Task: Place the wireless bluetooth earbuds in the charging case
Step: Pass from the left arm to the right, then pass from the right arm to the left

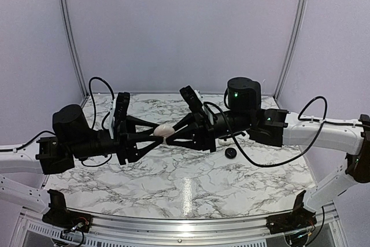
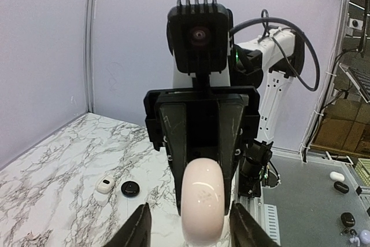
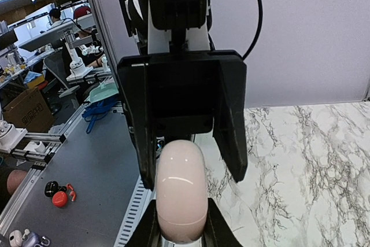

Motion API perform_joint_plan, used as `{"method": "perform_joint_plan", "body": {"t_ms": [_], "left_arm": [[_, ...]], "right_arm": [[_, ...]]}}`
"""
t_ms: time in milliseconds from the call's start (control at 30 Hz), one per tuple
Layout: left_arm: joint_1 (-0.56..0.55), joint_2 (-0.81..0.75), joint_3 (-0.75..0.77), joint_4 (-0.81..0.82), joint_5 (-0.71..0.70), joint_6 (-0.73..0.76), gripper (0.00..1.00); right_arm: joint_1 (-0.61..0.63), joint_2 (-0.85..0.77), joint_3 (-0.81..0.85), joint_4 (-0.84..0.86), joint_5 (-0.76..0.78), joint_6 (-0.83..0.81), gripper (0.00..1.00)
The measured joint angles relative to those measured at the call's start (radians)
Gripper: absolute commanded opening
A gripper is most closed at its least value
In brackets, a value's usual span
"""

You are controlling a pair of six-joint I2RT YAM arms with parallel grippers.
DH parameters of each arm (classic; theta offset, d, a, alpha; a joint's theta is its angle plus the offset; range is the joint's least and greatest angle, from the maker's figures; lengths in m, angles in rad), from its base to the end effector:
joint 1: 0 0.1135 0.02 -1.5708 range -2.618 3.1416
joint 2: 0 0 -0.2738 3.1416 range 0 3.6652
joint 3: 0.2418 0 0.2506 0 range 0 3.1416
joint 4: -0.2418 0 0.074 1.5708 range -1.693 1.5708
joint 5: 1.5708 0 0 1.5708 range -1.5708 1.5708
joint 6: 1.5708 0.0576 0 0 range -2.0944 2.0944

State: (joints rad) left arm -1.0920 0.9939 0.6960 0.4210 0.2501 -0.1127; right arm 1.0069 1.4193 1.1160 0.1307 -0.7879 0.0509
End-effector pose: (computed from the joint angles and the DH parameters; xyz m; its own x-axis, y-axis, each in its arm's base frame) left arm 0.1024 -0.2282 0.3449 -0.0532 -0.1340 -0.9896 0.9733 0.2147 -0.0814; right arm 0.1481 0.3106 0.3491 -0.1410 -0.1558 -0.9777 -0.9635 -0.2056 0.1717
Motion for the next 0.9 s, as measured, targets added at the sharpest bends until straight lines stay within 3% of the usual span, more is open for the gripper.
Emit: {"method": "perform_joint_plan", "body": {"t_ms": [233,533,900], "left_arm": [[0.000,-0.014,-0.002,-0.007,-0.035,-0.020,0.53],[-0.002,0.019,0.012,-0.054,-0.084,-0.023,0.46],[0.007,0.019,0.022,-0.090,-0.086,-0.040,0.46]], "right_arm": [[0.000,0.000,0.000,-0.046,0.029,-0.024,0.00],[0.006,0.000,0.000,-0.089,0.062,-0.067,0.00],[0.023,-0.007,0.000,-0.145,0.142,-0.135,0.00]]}}
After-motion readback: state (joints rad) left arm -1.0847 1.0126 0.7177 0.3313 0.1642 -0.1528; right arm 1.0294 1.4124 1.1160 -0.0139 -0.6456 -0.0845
